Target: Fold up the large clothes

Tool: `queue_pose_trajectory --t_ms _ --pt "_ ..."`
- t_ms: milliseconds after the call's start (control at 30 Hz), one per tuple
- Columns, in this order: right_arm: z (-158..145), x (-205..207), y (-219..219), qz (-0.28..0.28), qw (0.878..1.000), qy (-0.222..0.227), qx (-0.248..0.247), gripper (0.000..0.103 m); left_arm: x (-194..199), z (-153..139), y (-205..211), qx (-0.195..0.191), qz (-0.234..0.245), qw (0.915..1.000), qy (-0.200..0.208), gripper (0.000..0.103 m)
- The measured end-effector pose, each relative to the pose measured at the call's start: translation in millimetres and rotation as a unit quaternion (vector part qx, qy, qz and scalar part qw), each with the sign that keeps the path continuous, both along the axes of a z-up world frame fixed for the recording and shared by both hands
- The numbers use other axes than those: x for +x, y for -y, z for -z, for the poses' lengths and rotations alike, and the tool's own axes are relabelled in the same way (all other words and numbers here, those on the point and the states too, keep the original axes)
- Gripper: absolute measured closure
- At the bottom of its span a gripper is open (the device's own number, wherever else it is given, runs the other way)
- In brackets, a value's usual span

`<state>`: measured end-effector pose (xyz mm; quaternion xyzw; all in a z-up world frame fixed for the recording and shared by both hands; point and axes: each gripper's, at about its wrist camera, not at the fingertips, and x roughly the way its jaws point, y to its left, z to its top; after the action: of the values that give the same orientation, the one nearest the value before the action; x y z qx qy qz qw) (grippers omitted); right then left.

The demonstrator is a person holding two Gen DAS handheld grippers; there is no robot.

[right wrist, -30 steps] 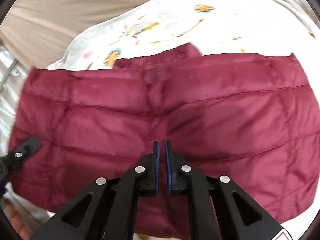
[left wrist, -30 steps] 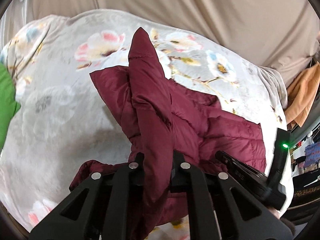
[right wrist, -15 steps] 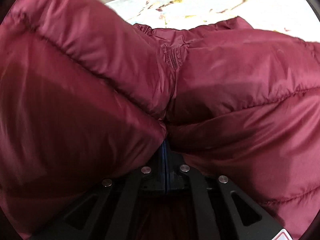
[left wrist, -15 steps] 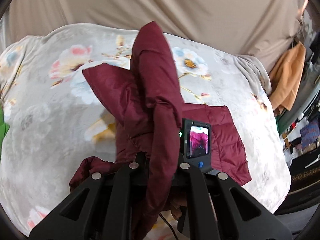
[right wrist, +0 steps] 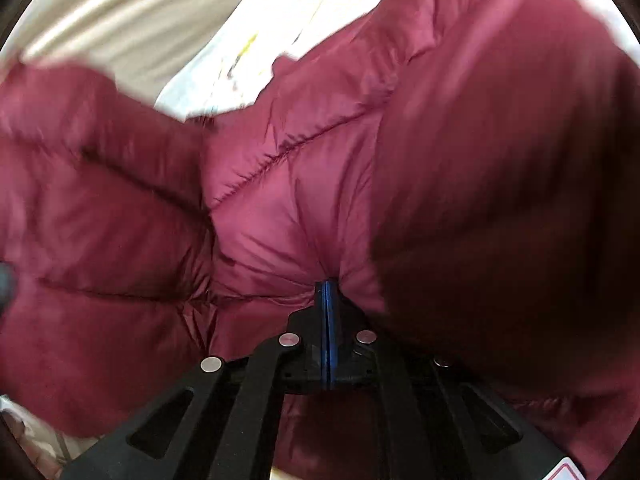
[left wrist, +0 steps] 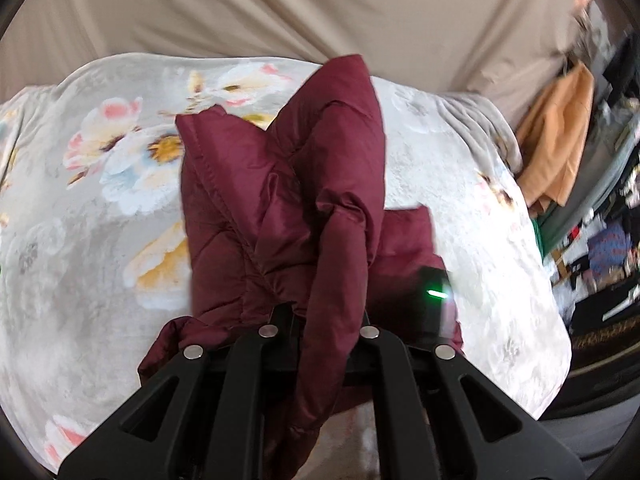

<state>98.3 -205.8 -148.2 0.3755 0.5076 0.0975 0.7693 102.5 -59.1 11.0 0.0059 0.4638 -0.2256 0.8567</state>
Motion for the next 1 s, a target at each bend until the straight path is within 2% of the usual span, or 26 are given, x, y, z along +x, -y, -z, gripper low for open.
queue_pose_trajectory --t_ms 100,200,267,300,367,433,500,600,700,767,833,900,933,1000 --pt "6.8 9.3 -18.3 -0.019 1.000 0.009 -0.004 0.100 -0.6 16.5 32.0 0.020 0.019 0.9996 -0.010 0.095" --pt "1.8 3.9 -11.9 -0.018 1.000 0.014 0.009 0.100 2.6 33.0 55.7 0.022 0.022 0.9992 -0.026 0.095" --pt "-6.9 -18.7 11.9 0.012 0.999 0.030 0.042 0.100 3.7 44.2 72.2 0.023 0.027 0.9987 -0.037 0.095" --pt "-13.8 -38.8 31.7 0.038 0.996 0.048 0.067 0.099 3.6 49.7 81.3 0.029 0.030 0.9984 -0.038 0.095" --pt "-25.7 -84.1 74.1 0.101 0.989 0.067 0.080 0.098 2.8 62.9 98.7 0.041 0.037 0.9976 -0.042 0.096" --pt "-28.8 -114.7 100.4 0.140 0.986 0.060 0.059 0.098 1.9 75.1 114.1 0.050 0.043 0.9966 -0.049 0.096" --pt "-23.5 -126.9 110.2 0.145 0.988 0.042 0.038 0.098 -0.3 88.3 130.7 0.065 0.047 0.9954 -0.053 0.096" --pt "-5.6 -131.1 109.3 0.136 0.990 0.022 0.041 0.099 -6.2 104.8 154.8 0.098 0.056 0.9928 -0.041 0.095" --pt "1.7 -128.8 104.2 0.136 0.989 0.026 0.047 0.099 -11.3 119.7 176.2 0.139 0.060 0.9883 -0.019 0.094" --pt "-2.0 -136.5 110.8 0.141 0.988 0.030 0.052 0.099 -12.9 127.4 182.7 0.154 0.060 0.9862 -0.015 0.092" --pt "-10.4 -149.3 116.4 0.145 0.988 0.031 0.042 0.099 -15.0 134.0 190.7 0.176 0.063 0.9825 -0.005 0.091" --pt "-23.5 -171.8 128.0 0.147 0.988 0.031 0.022 0.095 -20.5 138.6 197.3 0.205 0.071 0.9761 0.009 0.089" --pt "-31.2 -180.5 141.9 0.148 0.989 0.028 0.009 0.095 -21.9 138.3 198.6 0.209 0.074 0.9750 0.011 0.086" --pt "-38.3 -181.7 136.8 0.150 0.988 0.027 -0.012 0.095 -22.9 132.2 197.7 0.199 0.073 0.9773 0.002 0.081"
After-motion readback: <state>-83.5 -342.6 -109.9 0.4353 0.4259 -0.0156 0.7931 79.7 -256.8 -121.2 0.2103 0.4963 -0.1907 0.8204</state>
